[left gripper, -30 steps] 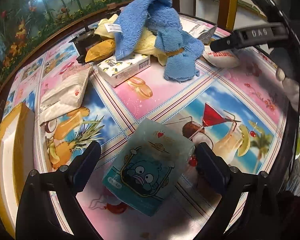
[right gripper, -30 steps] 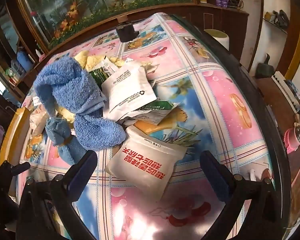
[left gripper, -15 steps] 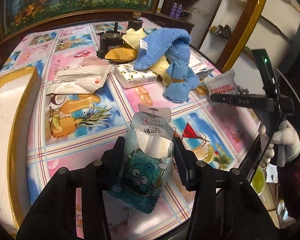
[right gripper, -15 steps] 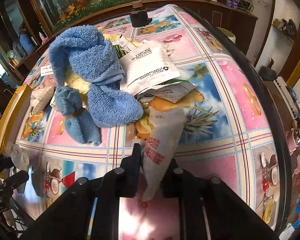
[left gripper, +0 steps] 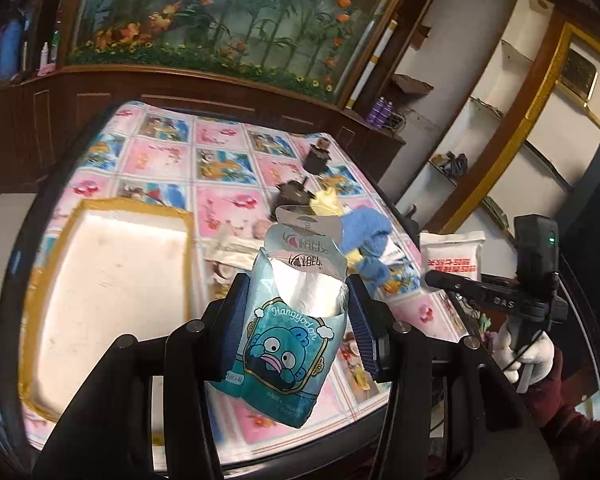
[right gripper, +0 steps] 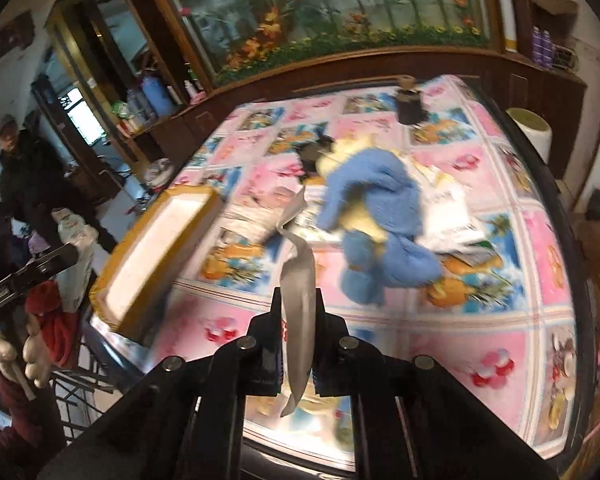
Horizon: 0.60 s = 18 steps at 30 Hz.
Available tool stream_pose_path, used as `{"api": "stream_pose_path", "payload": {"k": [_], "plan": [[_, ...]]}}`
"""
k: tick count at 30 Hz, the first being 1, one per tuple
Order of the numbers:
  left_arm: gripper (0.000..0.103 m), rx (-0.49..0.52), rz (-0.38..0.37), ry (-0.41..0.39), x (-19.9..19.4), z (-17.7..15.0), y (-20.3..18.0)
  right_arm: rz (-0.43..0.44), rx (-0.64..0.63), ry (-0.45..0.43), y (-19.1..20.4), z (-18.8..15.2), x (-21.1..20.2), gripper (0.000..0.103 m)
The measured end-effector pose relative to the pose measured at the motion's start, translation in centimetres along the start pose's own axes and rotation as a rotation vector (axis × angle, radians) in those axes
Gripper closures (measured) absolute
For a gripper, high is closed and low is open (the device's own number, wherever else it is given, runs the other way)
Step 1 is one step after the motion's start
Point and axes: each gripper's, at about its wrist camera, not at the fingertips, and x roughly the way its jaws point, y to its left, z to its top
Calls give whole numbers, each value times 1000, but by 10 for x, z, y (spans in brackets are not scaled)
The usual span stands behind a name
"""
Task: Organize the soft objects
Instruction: 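Lift the teal monster packet with the left tool while the right tool holds a white strip, then open the left tool to drop the teal packet into the white box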
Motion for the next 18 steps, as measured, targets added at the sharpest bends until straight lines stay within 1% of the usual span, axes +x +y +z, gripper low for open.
{"api": "stream_pose_path", "payload": {"k": [4, 6, 8, 10, 12, 15, 16, 17, 18], "plan": [[55, -17, 125, 10, -3, 50, 35, 171, -82, 8, 68, 57, 21, 95], [55, -57, 157, 17, 5, 68, 59, 216, -111, 23, 96, 81, 42, 95], [55, -84, 195, 14, 21, 80, 83, 226, -143, 41, 124, 99, 76, 95], [54, -122, 222, 15, 41, 82, 111, 218, -160, 86, 143, 103, 116, 95], [54, -181, 194, 32, 62, 77, 137, 187, -168, 138, 152, 105, 163, 95], [54, -253, 150, 60, 96, 63, 166, 175, -158, 213, 147, 100, 220, 95], [54, -277, 155, 68, 105, 59, 175, 164, -160, 237, 148, 97, 239, 95], [51, -302, 161, 71, 112, 55, 184, 155, -158, 256, 146, 95, 251, 95], [50, -336, 154, 71, 119, 51, 196, 152, -152, 279, 144, 92, 263, 95]]}}
